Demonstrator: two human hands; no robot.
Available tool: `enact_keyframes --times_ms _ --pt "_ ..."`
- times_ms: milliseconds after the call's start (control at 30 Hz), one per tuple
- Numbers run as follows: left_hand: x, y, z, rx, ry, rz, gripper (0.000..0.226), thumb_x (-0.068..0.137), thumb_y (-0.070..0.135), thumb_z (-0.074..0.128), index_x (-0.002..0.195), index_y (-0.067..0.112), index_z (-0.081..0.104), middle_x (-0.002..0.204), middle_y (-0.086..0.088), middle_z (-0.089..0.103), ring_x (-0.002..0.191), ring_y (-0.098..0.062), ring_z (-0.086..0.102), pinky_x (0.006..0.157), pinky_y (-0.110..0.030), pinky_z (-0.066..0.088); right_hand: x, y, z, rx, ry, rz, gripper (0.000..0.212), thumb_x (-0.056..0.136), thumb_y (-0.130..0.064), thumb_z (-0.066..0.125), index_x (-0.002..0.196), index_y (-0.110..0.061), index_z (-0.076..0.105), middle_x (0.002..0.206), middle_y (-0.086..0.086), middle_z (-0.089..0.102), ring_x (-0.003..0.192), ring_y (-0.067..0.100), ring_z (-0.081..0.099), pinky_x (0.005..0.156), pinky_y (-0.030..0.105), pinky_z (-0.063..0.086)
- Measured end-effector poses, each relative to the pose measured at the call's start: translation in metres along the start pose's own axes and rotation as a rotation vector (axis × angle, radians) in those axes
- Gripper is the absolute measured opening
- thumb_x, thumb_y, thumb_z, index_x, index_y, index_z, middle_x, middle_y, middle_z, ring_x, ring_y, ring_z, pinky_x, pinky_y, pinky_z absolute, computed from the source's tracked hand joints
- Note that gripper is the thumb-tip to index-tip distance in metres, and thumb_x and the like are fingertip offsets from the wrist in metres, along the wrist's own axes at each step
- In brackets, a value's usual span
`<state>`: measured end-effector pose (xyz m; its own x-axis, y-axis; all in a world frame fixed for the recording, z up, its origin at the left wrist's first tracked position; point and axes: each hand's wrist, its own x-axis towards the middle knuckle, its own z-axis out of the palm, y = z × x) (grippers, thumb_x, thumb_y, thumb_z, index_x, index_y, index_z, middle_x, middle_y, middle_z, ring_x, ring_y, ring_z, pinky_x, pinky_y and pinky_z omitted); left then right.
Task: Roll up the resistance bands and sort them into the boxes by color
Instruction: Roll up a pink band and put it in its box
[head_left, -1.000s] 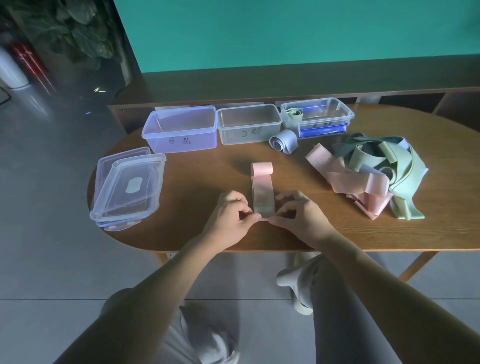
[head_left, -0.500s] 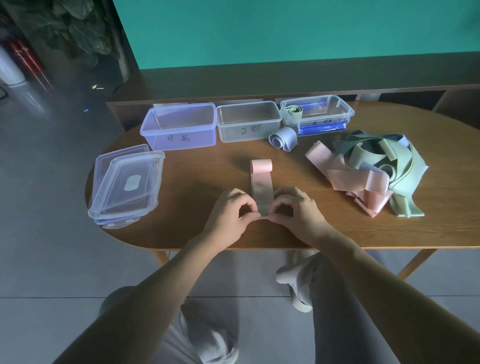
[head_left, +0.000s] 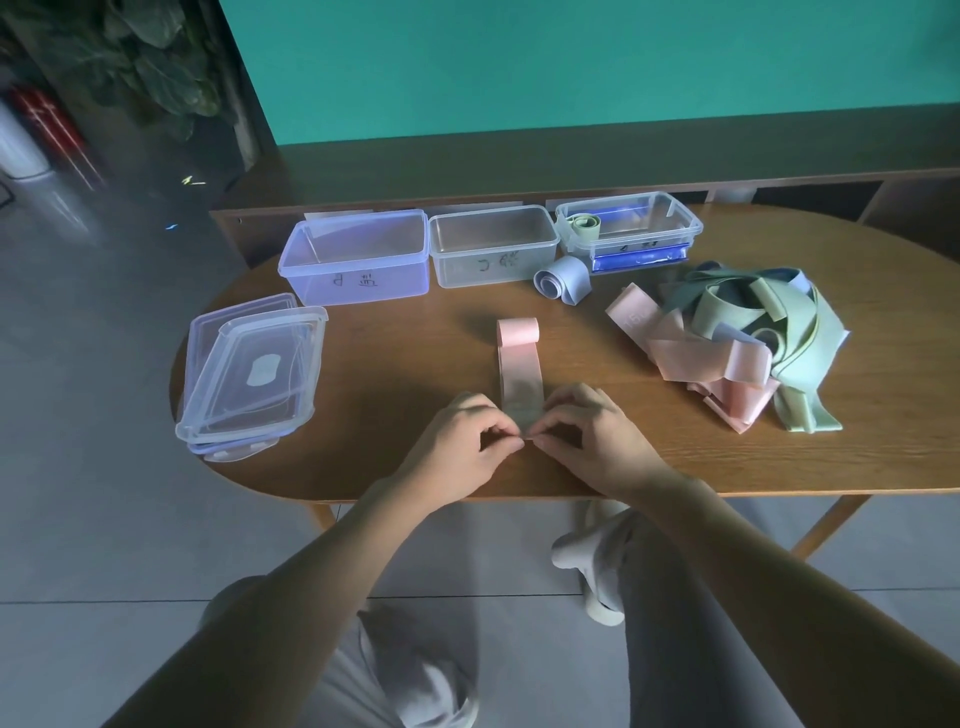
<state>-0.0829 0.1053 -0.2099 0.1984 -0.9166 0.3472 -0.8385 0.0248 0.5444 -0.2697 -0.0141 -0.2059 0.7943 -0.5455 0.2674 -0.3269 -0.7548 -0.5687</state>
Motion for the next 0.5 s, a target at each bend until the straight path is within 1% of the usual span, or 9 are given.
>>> enact_keyframes --times_ms 100,167,200,267,333,367,400,433,500 --pt "-0.001 -0.002 0.0 -0.059 0.007 -0.061 0.02 0.083 0.04 0.078 0.095 0.025 0.073 0.097 0.015 0.062 0.096 -0.004 0.058 0.082 -0.03 0.055 -0.002 -0.002 -0.006 0.072 0.03 0.045 0.019 0.089 -0.044 0.071 0.105 -0.033 0.074 0.114 -0.013 0.059 0.109 0.006 0.052 0.099 0.036 0.046" --pt "0.0 -0.001 -0.001 -0.097 0.05 -0.094 0.035 0.082 0.052 0.072 0.105 0.027 0.069 0.109 0.016 0.062 0.107 -0.003 0.056 0.091 -0.031 0.053 -0.001 -0.005 -0.01 0.113 0.061 0.14 0.034 0.092 -0.05 0.066 0.118 -0.029 0.069 0.123 -0.011 0.061 0.116 0.007 0.05 0.101 0.034 0.045" --pt "0.001 0.0 -0.001 -0.086 0.07 -0.107 0.044 0.084 0.058 0.067 0.115 0.028 0.066 0.119 0.016 0.061 0.114 -0.002 0.053 0.099 -0.032 0.05 0.0 -0.006 -0.009 0.083 0.066 0.18 0.042 0.094 -0.054 0.06 0.127 -0.029 0.064 0.131 -0.009 0.06 0.123 0.011 0.048 0.105 0.037 0.043" --pt "0.004 0.006 -0.002 0.009 0.053 -0.147 0.061 0.088 0.068 0.054 0.135 0.03 0.056 0.137 0.013 0.056 0.13 -0.007 0.045 0.113 -0.036 0.039 0.004 -0.006 -0.005 -0.052 0.038 0.224 0.055 0.099 -0.06 0.046 0.142 -0.026 0.053 0.148 -0.004 0.052 0.14 0.017 0.038 0.118 0.043 0.031" --pt "0.006 0.011 -0.002 0.115 -0.022 -0.163 0.074 0.09 0.075 0.04 0.147 0.029 0.045 0.15 0.009 0.048 0.141 -0.01 0.036 0.118 -0.034 0.024 0.009 -0.006 -0.001 -0.146 -0.008 0.215 0.063 0.099 -0.06 0.03 0.15 -0.025 0.044 0.156 -0.002 0.044 0.149 0.016 0.027 0.124 0.041 0.017" --pt "0.006 0.011 -0.002 0.129 -0.055 -0.169 0.078 0.089 0.078 0.036 0.15 0.03 0.042 0.153 0.008 0.045 0.143 -0.011 0.033 0.119 -0.033 0.021 0.011 -0.006 0.0 -0.153 -0.03 0.206 0.065 0.098 -0.058 0.026 0.152 -0.026 0.041 0.157 -0.002 0.042 0.15 0.016 0.025 0.125 0.039 0.013" --pt "0.006 0.009 -0.002 0.108 -0.071 -0.173 0.08 0.089 0.08 0.034 0.151 0.031 0.04 0.155 0.009 0.044 0.144 -0.012 0.034 0.121 -0.034 0.024 0.012 -0.006 0.0 -0.145 -0.045 0.197 0.063 0.097 -0.055 0.025 0.152 -0.027 0.04 0.158 -0.002 0.041 0.151 0.016 0.023 0.126 0.038 0.011" --pt "0.005 0.008 -0.003 0.052 -0.063 -0.175 0.08 0.089 0.081 0.035 0.151 0.031 0.041 0.154 0.01 0.045 0.142 -0.01 0.037 0.12 -0.037 0.03 0.013 -0.005 0.0 -0.133 -0.053 0.191 0.061 0.098 -0.053 0.026 0.153 -0.029 0.039 0.158 -0.001 0.04 0.151 0.017 0.022 0.126 0.038 0.01" --pt "0.004 0.005 -0.004 -0.084 -0.024 -0.179 0.075 0.09 0.076 0.045 0.149 0.029 0.045 0.148 0.011 0.052 0.135 -0.003 0.045 0.114 -0.033 0.04 0.014 -0.001 0.001 -0.119 -0.051 0.188 0.058 0.099 -0.053 0.028 0.152 -0.033 0.038 0.158 -0.002 0.041 0.15 0.017 0.023 0.125 0.04 0.013"
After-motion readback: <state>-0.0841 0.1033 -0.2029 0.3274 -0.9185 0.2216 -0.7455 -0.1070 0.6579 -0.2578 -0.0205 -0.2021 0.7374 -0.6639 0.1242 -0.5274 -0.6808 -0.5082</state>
